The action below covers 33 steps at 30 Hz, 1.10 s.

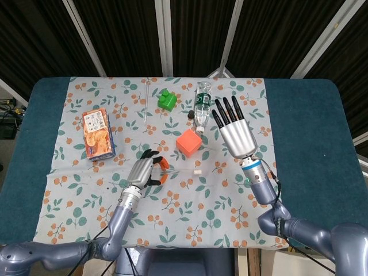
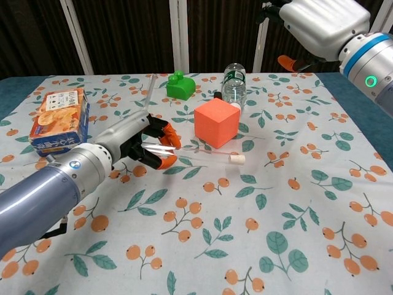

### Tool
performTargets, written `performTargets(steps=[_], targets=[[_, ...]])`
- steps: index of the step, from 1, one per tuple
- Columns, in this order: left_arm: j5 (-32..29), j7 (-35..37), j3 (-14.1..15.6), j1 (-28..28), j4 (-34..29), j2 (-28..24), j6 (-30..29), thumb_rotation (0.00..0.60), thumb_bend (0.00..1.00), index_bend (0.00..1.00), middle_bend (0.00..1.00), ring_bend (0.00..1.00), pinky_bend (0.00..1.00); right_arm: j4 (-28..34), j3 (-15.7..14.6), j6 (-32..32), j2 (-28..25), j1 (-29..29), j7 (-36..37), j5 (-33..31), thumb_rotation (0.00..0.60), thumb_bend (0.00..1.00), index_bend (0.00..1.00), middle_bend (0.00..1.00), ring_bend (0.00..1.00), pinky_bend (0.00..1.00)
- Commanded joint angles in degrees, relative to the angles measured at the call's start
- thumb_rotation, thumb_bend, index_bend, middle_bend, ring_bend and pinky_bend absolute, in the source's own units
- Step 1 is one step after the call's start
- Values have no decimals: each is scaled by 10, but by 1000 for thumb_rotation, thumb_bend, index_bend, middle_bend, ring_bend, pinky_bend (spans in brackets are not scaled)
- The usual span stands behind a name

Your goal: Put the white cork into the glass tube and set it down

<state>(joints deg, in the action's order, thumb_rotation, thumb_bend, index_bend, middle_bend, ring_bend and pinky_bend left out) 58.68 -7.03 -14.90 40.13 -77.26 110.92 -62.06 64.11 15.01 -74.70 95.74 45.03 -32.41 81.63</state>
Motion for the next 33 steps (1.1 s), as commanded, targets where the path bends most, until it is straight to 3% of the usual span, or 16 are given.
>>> performTargets(steps=[1, 11, 22, 29, 33], targets=[[-1, -7, 4, -3, 6, 0, 3, 600, 742, 531, 499, 148, 55, 1, -1, -1, 0, -2, 0, 0, 600, 416, 226, 105, 14, 0], [2, -20, 9, -15, -5, -19, 2, 600, 545, 512, 444, 134, 47, 12, -2, -2, 1, -6, 0, -3, 600, 416, 226, 92, 5, 0], [-30, -59, 10, -27, -31, -37, 7, 600, 436, 473, 367, 96, 9, 24, -1, -4, -1, -9, -2, -4, 600, 416, 226, 91, 5, 0], [-65, -87, 2, -27, -58, -52, 14, 600, 317, 427, 321, 81, 0, 30, 4, 1, -5, -6, -5, -8, 600, 416, 226, 91, 4, 0], [-67, -89, -10, -26, -75, -61, 7, 600, 313, 412, 298, 69, 0, 42, 3, -6, -10, -13, -8, -9, 600, 416, 225, 91, 4, 0]])
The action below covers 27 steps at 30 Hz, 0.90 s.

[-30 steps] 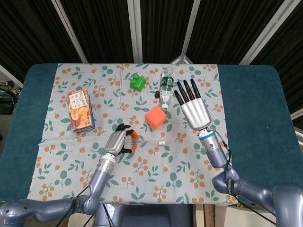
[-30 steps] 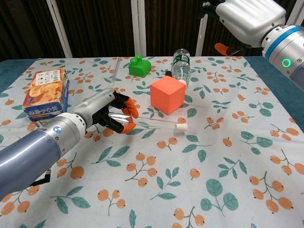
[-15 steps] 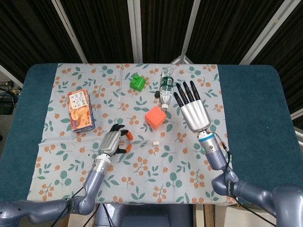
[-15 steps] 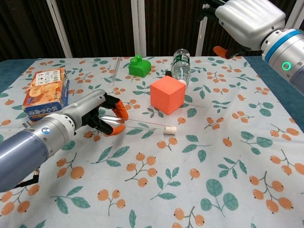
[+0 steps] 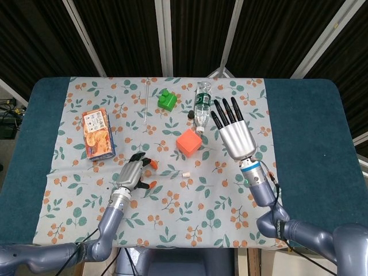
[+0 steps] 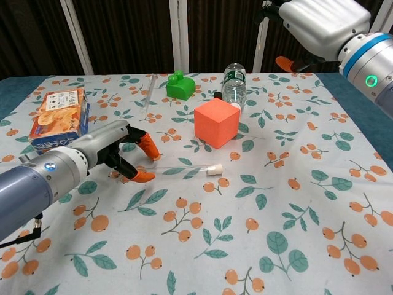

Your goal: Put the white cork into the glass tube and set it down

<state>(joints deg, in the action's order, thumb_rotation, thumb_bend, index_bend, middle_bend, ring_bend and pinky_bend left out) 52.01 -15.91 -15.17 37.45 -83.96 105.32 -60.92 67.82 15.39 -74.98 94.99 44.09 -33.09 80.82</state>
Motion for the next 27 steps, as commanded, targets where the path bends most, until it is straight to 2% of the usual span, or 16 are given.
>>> performTargets(steps=[1, 2, 5, 7, 10, 14, 19, 21, 27], targets=[[1, 2, -12, 1, -14, -8, -7, 600, 313, 400, 290, 64, 0, 10, -2, -7, -5, -7, -2, -2, 600, 415, 225, 91, 3, 0], [3, 5, -18, 1, -20, -11, -10, 600, 306, 363, 269, 52, 0, 15, -1, -9, -7, -11, -2, -4, 600, 404, 225, 91, 3, 0], [12, 9, -32, 3, -39, -27, -16, 600, 257, 121, 177, 3, 0, 38, 4, -21, -14, -25, 9, -15, 600, 342, 215, 91, 3, 0], [11, -2, -35, 6, -55, -48, -12, 600, 248, 51, 140, 0, 0, 58, 5, -31, -20, -39, 20, -23, 600, 325, 195, 87, 1, 0], [22, -15, -37, 4, -83, -83, -17, 600, 248, 47, 119, 0, 0, 103, -2, -50, -38, -74, 40, -42, 600, 298, 118, 57, 0, 0], [53, -25, -18, -13, -118, -134, -33, 600, 248, 46, 108, 0, 0, 186, -16, -51, -80, -124, 58, -83, 600, 251, 9, 12, 0, 0], [134, -9, 22, -54, -146, -195, -79, 600, 248, 46, 92, 0, 0, 317, -38, -40, -154, -182, 90, -141, 600, 219, 0, 0, 0, 0], [164, 5, 40, -73, -153, -218, -99, 600, 245, 46, 83, 0, 0, 352, -51, -40, -180, -199, 92, -146, 600, 218, 0, 0, 0, 0], [244, 57, 96, -139, -163, -285, -165, 600, 235, 47, 74, 0, 0, 388, -104, -62, -222, -249, 110, -111, 600, 214, 0, 0, 0, 0]])
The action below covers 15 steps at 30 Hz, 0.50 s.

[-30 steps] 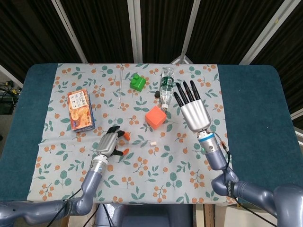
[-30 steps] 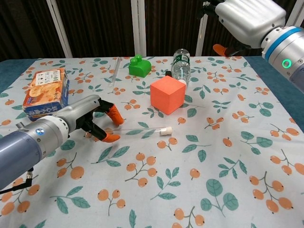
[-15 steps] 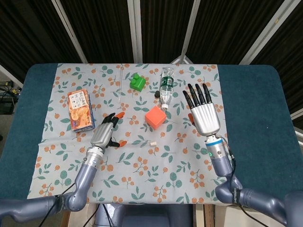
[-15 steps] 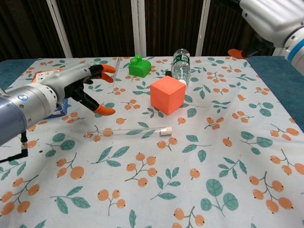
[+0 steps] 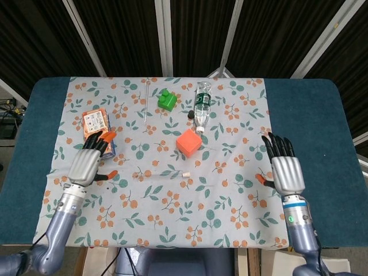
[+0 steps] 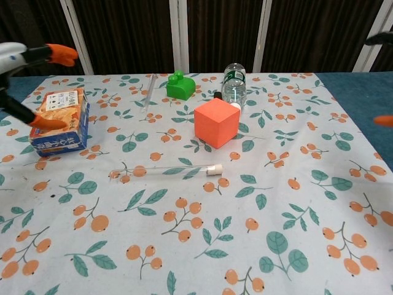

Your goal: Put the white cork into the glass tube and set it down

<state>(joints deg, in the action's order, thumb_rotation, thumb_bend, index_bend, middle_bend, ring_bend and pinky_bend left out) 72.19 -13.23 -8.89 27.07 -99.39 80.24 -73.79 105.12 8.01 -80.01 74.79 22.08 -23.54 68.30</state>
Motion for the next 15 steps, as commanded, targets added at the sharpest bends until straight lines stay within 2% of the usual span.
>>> performTargets(steps=[1, 3, 6, 8, 15], targets=[[57, 37, 42, -44, -8, -44, -46, 600, 235, 47, 72, 0, 0, 15, -38, -15, -23, -36, 16, 21, 600, 214, 0, 0, 0, 0], [91, 54, 62, -67, -3, -66, -74, 600, 235, 49, 67, 0, 0, 13, -58, -25, -29, -54, 23, 35, 600, 214, 0, 0, 0, 0], [151, 83, 106, -120, 19, -95, -141, 600, 233, 51, 51, 0, 0, -12, -94, -65, -35, -92, 40, 89, 600, 213, 0, 0, 0, 0], [162, 95, 121, -140, 30, -107, -157, 600, 227, 51, 38, 0, 0, -25, -107, -85, -37, -109, 53, 118, 600, 213, 0, 0, 0, 0], [160, 109, 130, -186, 49, -131, -194, 600, 215, 46, 12, 0, 0, -66, -129, -116, -41, -143, 68, 176, 600, 212, 0, 0, 0, 0]])
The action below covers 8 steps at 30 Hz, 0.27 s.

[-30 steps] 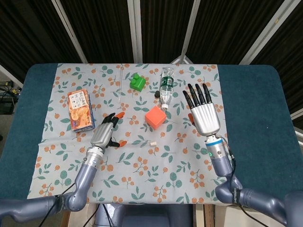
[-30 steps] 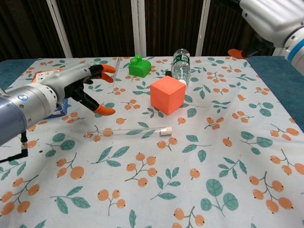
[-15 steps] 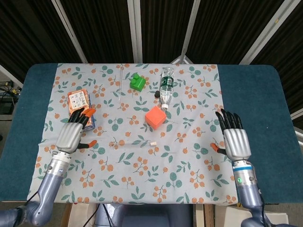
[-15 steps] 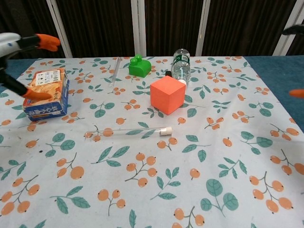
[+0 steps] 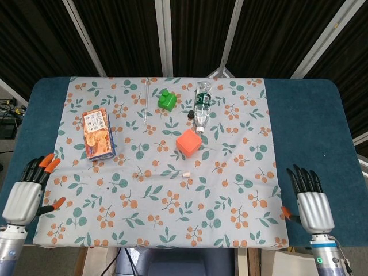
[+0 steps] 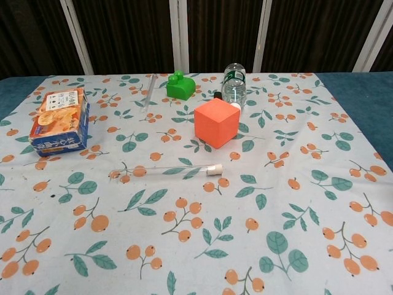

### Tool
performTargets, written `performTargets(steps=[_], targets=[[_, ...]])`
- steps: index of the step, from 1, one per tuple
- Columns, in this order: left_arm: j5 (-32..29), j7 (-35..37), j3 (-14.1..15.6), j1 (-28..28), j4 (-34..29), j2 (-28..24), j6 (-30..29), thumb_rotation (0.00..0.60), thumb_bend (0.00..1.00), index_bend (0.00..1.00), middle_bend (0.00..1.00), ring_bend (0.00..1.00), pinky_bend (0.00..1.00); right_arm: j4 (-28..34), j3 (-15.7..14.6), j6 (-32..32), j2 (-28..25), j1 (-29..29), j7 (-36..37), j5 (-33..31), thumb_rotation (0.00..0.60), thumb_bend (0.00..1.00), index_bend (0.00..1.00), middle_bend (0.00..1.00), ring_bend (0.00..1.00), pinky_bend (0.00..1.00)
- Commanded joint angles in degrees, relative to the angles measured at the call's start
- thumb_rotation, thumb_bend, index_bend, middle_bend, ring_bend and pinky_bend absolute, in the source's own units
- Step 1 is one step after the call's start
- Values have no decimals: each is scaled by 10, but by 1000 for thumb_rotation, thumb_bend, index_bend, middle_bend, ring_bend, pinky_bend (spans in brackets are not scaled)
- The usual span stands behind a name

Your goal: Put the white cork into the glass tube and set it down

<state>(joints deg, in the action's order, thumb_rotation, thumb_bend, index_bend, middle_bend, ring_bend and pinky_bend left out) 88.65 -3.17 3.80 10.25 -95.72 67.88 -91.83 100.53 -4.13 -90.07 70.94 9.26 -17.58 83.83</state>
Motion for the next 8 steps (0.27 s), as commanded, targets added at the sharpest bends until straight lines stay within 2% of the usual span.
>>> performTargets(steps=[1, 8], targets=[[-10, 12, 4, -23, 14, -11, -13, 600, 215, 46, 12, 0, 0, -23, -5, -18, -1, -17, 12, 23, 600, 212, 0, 0, 0, 0], [-35, 38, -8, -37, 21, -27, -7, 600, 215, 37, 7, 0, 0, -36, 9, -21, 10, -25, 27, 30, 600, 212, 0, 0, 0, 0]])
